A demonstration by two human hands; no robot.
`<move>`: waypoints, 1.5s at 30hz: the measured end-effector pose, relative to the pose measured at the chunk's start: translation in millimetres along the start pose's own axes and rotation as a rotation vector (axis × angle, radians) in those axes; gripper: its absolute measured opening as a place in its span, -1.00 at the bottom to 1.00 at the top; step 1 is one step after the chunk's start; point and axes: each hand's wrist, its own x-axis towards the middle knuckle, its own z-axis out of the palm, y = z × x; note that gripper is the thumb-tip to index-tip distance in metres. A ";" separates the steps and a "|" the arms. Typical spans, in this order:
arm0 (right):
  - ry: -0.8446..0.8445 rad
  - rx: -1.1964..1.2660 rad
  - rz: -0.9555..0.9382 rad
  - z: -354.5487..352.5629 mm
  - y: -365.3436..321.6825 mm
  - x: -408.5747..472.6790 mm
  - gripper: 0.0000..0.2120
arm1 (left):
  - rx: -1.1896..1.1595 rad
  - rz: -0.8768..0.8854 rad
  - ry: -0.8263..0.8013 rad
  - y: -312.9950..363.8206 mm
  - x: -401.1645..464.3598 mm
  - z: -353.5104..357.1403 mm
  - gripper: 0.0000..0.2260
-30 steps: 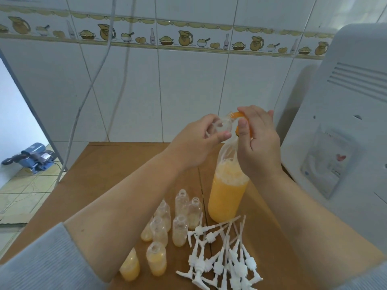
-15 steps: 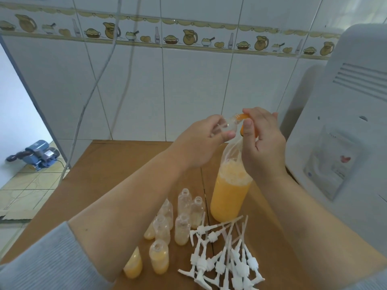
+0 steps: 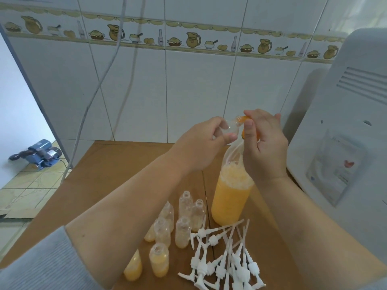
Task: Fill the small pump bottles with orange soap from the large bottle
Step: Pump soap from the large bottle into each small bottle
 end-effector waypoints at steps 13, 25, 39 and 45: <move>0.024 -0.011 -0.007 -1.0 1.1 -4.1 -0.60 | 0.031 0.038 0.017 2.1 -3.7 2.3 -0.69; 0.059 0.022 0.024 3.8 -2.5 -5.5 -0.60 | 0.032 0.043 0.025 3.3 -5.3 2.4 -0.64; 0.041 -0.016 -0.004 2.0 -1.3 -3.0 -0.60 | 0.040 0.048 0.043 4.0 -3.2 1.6 -0.70; -0.005 -0.030 -0.051 -2.0 -8.0 6.3 -0.52 | 0.088 0.070 0.094 4.0 -2.5 -6.9 -0.67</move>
